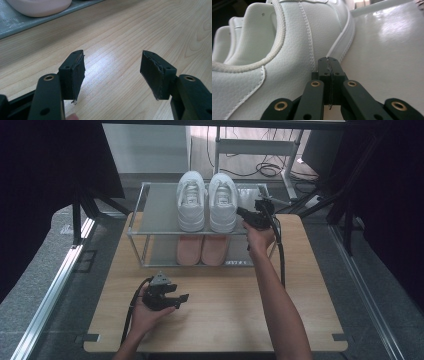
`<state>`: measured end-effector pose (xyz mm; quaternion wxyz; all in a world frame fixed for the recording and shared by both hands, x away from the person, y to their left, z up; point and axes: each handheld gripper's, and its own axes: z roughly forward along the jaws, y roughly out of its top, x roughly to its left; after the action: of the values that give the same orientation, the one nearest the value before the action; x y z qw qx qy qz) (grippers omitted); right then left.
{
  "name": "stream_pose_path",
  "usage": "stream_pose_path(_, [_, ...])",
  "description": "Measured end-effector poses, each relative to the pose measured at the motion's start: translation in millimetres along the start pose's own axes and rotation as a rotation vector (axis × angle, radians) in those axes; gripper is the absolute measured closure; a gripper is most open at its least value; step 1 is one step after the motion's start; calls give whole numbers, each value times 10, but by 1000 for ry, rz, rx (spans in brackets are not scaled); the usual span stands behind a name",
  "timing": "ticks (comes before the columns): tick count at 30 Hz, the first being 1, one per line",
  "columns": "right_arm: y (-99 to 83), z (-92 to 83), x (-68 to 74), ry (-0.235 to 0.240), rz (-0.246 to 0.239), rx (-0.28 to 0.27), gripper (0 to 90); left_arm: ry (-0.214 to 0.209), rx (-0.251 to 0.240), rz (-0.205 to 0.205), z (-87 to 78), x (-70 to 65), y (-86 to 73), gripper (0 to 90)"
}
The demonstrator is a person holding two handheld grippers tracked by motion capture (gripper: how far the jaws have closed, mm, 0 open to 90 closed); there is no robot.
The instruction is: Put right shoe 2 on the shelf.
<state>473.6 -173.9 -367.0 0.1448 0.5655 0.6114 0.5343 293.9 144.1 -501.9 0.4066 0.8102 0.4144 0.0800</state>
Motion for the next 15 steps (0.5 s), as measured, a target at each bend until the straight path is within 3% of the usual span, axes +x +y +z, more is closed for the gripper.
stream_pose_path(8, [-40, 44, 99, 21, -10, -1, 900, 0, -5, -1, -10, 2, 0, 370])
stream_pose_path(15, [-43, 42, 91, 24, -4, -3, 900, -1, -3, 1, -6, -5, 0, 370])
